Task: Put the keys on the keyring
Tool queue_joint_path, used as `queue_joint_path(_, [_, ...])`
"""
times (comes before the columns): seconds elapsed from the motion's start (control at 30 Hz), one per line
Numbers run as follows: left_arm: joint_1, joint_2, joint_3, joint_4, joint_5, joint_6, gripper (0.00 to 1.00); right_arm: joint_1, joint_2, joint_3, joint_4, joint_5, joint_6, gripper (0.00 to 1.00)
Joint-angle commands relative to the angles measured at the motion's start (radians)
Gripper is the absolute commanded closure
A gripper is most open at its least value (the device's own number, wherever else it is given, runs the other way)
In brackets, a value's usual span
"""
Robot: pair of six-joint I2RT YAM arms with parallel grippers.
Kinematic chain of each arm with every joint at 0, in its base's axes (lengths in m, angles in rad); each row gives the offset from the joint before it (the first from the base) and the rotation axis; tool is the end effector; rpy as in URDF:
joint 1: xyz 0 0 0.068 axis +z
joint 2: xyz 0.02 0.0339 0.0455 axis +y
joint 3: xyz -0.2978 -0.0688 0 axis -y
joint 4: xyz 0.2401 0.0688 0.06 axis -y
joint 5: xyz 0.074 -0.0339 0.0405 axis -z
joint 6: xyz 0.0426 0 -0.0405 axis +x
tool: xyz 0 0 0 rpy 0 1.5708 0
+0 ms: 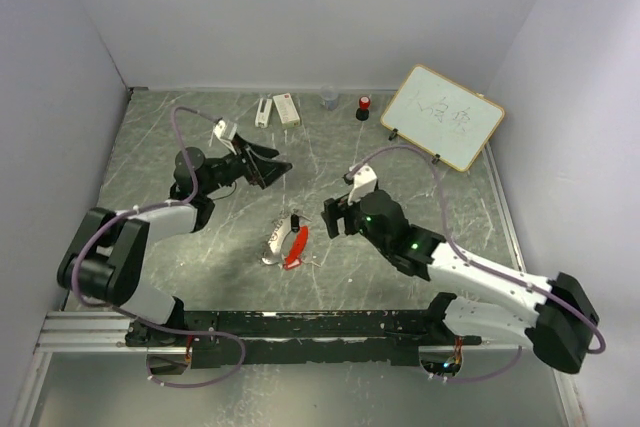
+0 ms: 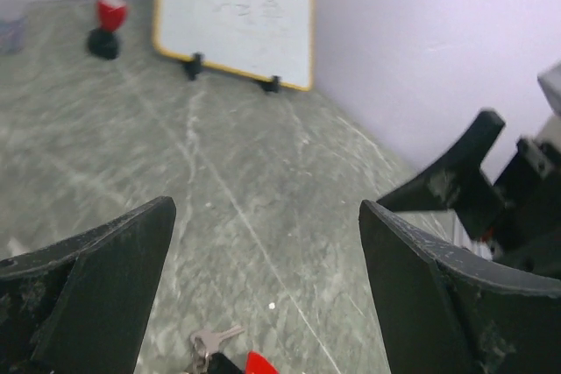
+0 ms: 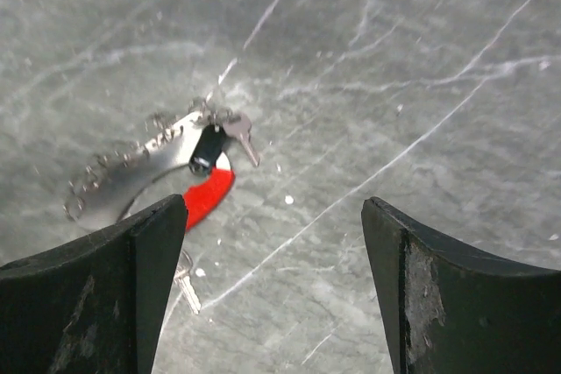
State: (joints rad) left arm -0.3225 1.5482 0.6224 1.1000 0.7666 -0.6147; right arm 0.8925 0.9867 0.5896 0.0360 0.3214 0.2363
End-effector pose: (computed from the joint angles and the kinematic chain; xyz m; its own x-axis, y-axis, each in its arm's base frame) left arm 0.2834 -0.1259 0.2736 -0.3711 -0.3140 -0.8739 0.8107 0.3495 -0.4698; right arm 0.1406 0.1531 0.2840 -0.3451 -0.0742 -0.9356 -0.4861 0.8669 0.1105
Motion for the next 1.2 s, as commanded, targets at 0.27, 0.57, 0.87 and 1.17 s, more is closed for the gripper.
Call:
queue_joint_path(0.27, [-0.009,-0.256,-0.288,-0.3,-0.503,-0.048,0.04,-0.005,0.412,0.174,0.144,-0.252,-0.044,0.31])
queue_joint_path(0.57, [-0.007,-0.443,-0.331,-0.525,-0.677,-0.021,0.0,0.014,0.657,0.343,0.142,-0.461,-0.085,0.32])
queue_joint_path(0.87, [0.0,-0.509,-0.367,-0.562,-0.728,-0.04,0.02,0.096,0.756,0.391,0.124,-0.493,-0.113,0.44])
queue_joint_path(1.17, [0.008,-0.529,-0.379,-0.571,-0.753,-0.045,0.03,0.134,0.814,0.401,0.135,-0.498,-0.117,0.56])
